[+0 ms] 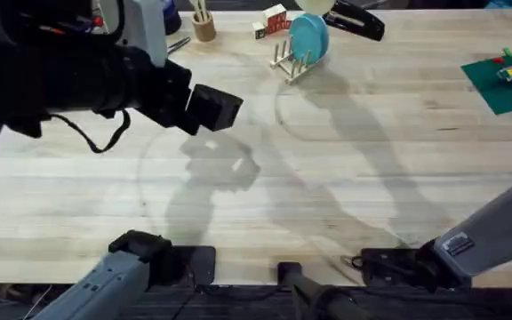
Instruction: Pick up the plates from the table one by one and place each into a slot on the dish rack.
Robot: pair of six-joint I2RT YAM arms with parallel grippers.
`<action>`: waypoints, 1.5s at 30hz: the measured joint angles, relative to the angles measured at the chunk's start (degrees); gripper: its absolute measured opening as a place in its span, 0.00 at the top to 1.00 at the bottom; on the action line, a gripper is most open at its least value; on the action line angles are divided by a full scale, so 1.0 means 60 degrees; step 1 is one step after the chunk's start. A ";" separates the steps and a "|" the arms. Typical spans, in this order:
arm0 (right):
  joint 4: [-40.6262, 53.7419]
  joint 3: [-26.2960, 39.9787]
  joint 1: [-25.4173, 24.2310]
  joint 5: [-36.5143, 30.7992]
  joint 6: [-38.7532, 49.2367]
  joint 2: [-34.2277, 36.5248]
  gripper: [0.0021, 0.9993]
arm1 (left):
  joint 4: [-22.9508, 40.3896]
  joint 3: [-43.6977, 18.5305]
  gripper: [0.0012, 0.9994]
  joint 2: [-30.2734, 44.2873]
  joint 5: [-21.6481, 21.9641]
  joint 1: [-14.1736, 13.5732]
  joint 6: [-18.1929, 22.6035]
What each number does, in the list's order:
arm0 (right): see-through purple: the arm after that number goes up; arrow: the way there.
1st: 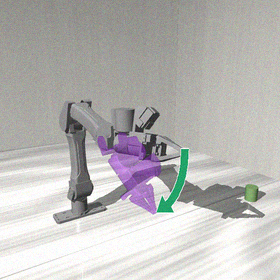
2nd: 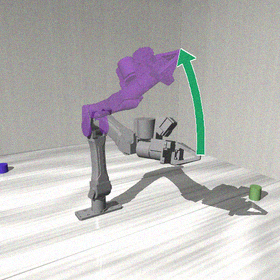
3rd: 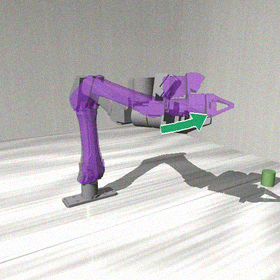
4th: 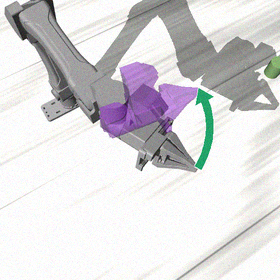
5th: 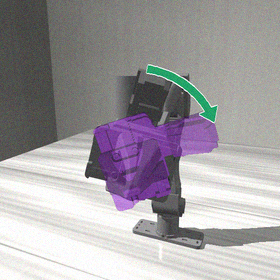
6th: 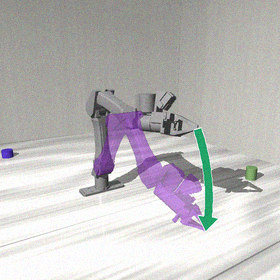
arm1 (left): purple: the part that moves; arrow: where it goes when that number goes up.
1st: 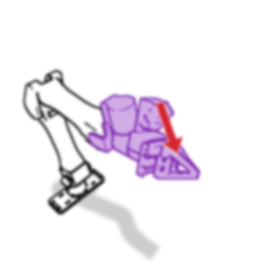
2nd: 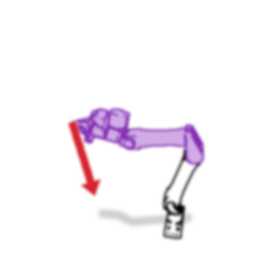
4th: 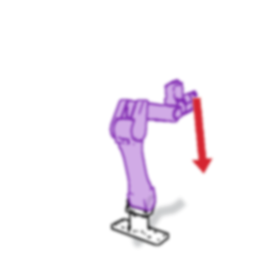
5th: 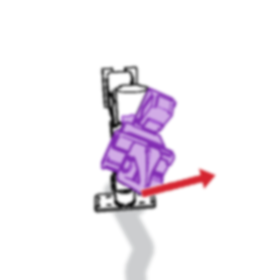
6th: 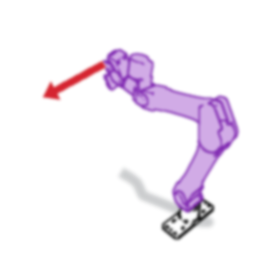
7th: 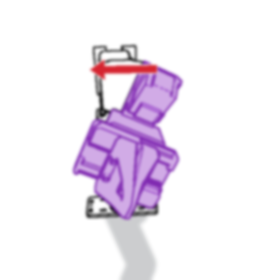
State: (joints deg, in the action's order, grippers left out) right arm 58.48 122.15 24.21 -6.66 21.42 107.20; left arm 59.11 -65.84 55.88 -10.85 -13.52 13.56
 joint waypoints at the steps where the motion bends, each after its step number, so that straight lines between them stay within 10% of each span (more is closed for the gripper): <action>1: -0.0007 0.0000 0.0000 0.0004 0.0001 0.0000 0.97 | -0.0001 0.0000 0.00 0.0000 0.0000 0.0000 -0.0002; 45: -0.0204 0.0084 -0.0401 0.1056 -0.0217 0.2284 0.97 | 0.0004 0.0000 0.00 0.0000 0.0000 0.0000 0.0000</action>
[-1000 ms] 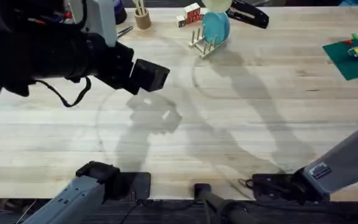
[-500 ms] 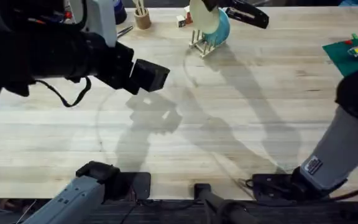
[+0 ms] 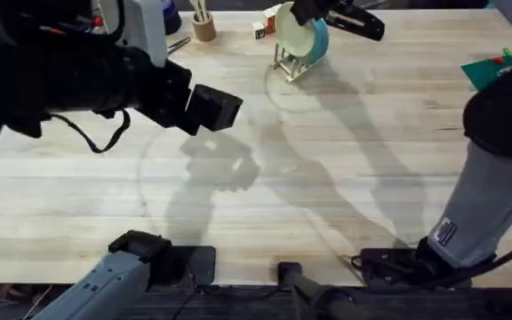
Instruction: Pick up the plates from the table one by one and place each into a slot on the dish rack.
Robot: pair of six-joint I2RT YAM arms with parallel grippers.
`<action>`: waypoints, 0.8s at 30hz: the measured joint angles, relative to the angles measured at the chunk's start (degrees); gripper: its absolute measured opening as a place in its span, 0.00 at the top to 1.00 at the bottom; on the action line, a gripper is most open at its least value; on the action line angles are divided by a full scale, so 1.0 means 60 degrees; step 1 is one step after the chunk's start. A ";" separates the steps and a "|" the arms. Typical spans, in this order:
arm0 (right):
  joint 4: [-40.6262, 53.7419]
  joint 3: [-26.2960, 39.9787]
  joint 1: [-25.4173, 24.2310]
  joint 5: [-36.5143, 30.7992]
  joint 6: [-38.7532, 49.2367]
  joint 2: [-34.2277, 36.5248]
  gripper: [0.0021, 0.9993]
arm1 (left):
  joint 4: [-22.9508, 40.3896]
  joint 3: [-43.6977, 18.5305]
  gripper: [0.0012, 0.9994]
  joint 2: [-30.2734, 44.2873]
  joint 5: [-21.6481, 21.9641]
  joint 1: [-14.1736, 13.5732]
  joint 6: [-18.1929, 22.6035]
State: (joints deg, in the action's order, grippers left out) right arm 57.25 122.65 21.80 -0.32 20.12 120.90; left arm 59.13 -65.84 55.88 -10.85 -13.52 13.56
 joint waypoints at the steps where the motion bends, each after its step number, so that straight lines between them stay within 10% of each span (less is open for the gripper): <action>1: -0.0008 0.0000 0.0000 0.0041 0.0000 0.0018 0.97 | 0.0004 0.0000 0.00 0.0000 0.0000 0.0000 0.0000; 24: -0.0153 0.0000 0.0004 0.0208 -0.0029 0.0772 0.97 | 0.0011 0.0000 0.00 0.0000 0.0002 0.0000 -0.0004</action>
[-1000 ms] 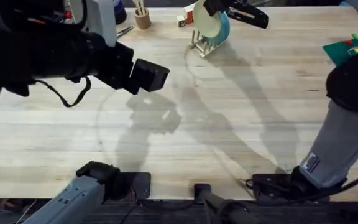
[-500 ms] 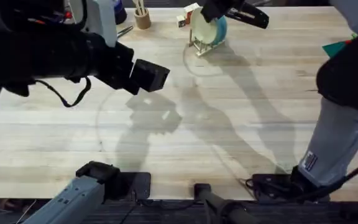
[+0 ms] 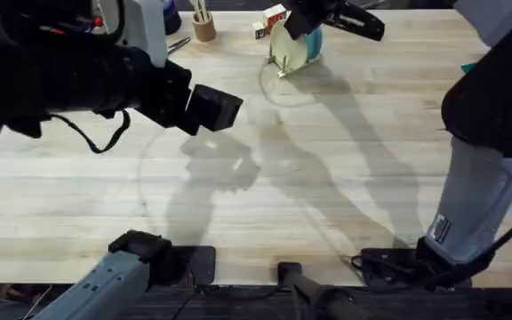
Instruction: Pick up the plates from the table one by one and place each into a slot on the dish rack.
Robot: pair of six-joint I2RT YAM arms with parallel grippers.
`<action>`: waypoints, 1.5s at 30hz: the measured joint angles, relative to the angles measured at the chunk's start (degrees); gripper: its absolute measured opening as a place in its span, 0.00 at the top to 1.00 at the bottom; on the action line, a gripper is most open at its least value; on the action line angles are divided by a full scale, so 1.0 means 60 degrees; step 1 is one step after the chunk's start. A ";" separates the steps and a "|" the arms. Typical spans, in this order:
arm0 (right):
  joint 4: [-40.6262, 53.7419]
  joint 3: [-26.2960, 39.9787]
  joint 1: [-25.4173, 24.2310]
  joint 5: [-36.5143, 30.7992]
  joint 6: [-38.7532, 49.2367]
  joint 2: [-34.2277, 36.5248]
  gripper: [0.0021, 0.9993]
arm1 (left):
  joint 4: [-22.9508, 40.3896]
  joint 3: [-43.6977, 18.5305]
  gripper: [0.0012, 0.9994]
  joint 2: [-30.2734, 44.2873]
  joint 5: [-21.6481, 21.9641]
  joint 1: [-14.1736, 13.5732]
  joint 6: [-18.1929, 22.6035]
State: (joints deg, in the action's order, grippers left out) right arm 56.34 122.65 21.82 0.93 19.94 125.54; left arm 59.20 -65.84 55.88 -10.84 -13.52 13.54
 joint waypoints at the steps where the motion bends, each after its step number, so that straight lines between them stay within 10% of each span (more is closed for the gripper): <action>1: 0.0000 0.0000 0.0000 0.0000 0.0000 0.0000 0.97 | 0.0000 0.0000 0.00 0.0000 -0.0002 0.0000 0.0000; 45: 0.0690 0.2081 0.0852 -0.2269 -0.2116 -0.0448 0.97 | 0.0000 0.0000 0.00 0.0000 0.0001 0.0000 0.0003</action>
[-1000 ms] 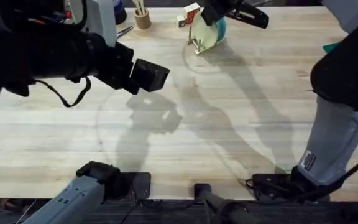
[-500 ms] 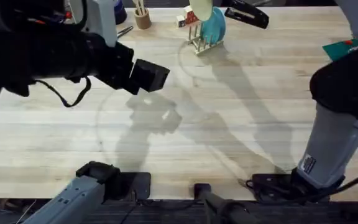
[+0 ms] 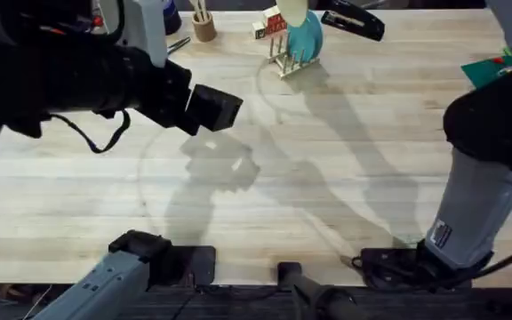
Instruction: Pick up the plates from the table one by one and place each into a slot on the dish rack.
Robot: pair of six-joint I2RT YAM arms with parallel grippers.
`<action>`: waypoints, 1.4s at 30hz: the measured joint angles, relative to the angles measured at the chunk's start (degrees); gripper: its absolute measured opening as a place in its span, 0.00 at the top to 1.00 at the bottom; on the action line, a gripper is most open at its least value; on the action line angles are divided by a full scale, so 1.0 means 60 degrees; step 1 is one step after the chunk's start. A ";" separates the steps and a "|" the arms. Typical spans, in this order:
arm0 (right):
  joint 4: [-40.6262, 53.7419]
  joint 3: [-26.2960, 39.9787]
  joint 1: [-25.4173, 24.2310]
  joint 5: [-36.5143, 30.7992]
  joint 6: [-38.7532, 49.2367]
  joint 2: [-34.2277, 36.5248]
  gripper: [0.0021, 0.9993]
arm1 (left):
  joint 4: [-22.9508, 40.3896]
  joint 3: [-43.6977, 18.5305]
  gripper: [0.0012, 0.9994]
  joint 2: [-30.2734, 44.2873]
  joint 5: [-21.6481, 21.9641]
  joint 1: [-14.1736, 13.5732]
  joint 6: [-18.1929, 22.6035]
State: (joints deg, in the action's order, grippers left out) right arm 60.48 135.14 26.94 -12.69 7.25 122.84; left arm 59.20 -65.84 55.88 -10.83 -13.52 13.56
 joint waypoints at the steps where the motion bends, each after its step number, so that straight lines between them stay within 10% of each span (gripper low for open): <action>1: 0.0042 0.0027 0.0000 0.0000 -0.0002 0.0000 0.97 | 0.0000 0.0000 0.00 0.0000 0.0000 0.0000 -0.0003; 42: 0.0897 0.0148 -0.0440 0.1271 -0.0004 -0.0546 0.97 | -0.0001 0.0000 0.00 0.0000 0.0000 0.0000 -0.0003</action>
State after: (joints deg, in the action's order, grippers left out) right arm 65.86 136.03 24.30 -5.06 7.22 119.57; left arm 59.19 -65.84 55.88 -10.83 -13.52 13.54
